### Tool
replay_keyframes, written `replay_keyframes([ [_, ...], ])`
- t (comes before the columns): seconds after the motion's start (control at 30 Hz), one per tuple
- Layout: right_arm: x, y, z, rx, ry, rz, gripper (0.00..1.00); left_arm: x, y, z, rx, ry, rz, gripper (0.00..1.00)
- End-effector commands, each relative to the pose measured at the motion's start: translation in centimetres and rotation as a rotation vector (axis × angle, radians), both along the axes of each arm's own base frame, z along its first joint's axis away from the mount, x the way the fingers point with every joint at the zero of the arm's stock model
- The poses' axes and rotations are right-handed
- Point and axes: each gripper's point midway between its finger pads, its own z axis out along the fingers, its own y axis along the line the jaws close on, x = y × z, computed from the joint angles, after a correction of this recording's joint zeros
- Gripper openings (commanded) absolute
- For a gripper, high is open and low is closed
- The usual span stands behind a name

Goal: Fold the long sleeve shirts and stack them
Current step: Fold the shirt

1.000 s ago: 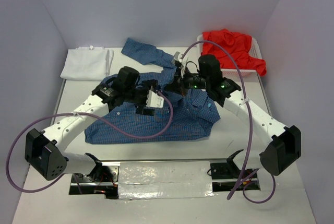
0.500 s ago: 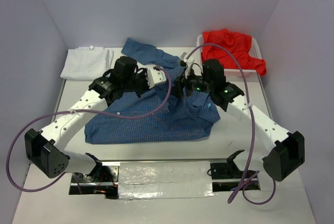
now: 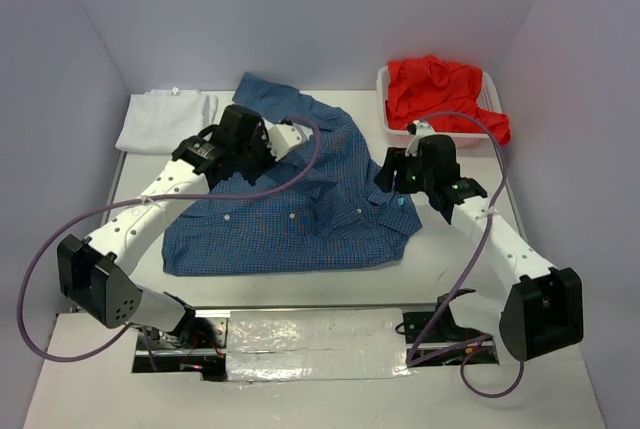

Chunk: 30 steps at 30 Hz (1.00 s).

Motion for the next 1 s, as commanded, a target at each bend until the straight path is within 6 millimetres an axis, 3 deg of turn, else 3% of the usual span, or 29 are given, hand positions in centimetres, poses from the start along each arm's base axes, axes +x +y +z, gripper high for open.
replay_keyframes([
  [0.0, -0.5, -1.8, -2.2, -0.024, 0.083, -0.106, 0.65, 0.2, 3.1, -1.3, 0.191, -0.067, -0.006, 0.00],
  [0.07, -0.6, -2.3, -3.2, -0.038, 0.114, -0.139, 0.65, -0.6, 3.6, -0.7, 0.251, -0.158, -0.125, 0.00],
  [0.1, -0.7, -2.5, -3.6, -0.049, 0.129, -0.152, 0.65, -2.1, 3.5, -2.3, 0.265, -0.145, -0.219, 0.00],
  [0.17, -0.7, -3.3, -4.9, -0.086, 0.165, -0.187, 0.67, -4.3, 3.8, -1.6, 0.294, -0.235, -0.378, 0.00],
  [0.2, -0.9, -3.5, -5.5, -0.100, 0.190, -0.201, 0.68, -5.7, 3.9, -3.0, 0.296, -0.224, -0.428, 0.00],
  [0.23, -0.9, -3.8, -5.9, -0.113, 0.209, -0.213, 0.69, -7.2, 3.4, -2.3, 0.251, -0.260, -0.490, 0.00],
  [0.27, -0.8, -4.1, -7.0, -0.136, 0.243, -0.228, 0.70, -8.1, 3.2, -3.0, 0.244, -0.257, -0.532, 0.00],
  [0.33, -1.0, -4.2, -8.2, -0.149, 0.293, -0.239, 0.71, -9.1, 2.3, -2.4, 0.178, -0.269, -0.556, 0.00],
  [0.47, -1.5, -4.3, -11.4, -0.177, 0.410, -0.253, 0.72, -9.2, 1.9, -2.4, 0.125, -0.208, -0.499, 0.00],
  [0.6, -2.1, -3.8, -13.1, -0.169, 0.466, -0.239, 0.71, -8.5, 2.1, -2.0, 0.124, -0.219, -0.447, 0.00],
  [0.77, -2.5, -3.7, -13.8, -0.159, 0.488, -0.243, 0.67, -7.1, 1.1, 1.0, 0.054, -0.333, -0.400, 0.00],
  [0.8, -2.4, -3.8, -13.9, -0.163, 0.495, -0.249, 0.64, -6.7, 0.8, 1.6, 0.036, -0.348, -0.392, 0.00],
  [0.87, -2.4, -4.2, -14.2, -0.181, 0.508, -0.263, 0.46, -5.9, 0.0, 3.4, -0.014, -0.397, -0.375, 0.00],
  [0.9, -2.4, -4.3, -14.2, -0.186, 0.513, -0.273, 0.31, -5.8, -0.5, 3.8, -0.032, -0.401, -0.389, 0.00],
  [0.97, -2.3, -4.5, -14.1, -0.178, 0.506, -0.292, 0.17, -5.4, -1.3, 5.1, -0.064, -0.431, -0.406, 0.00],
])
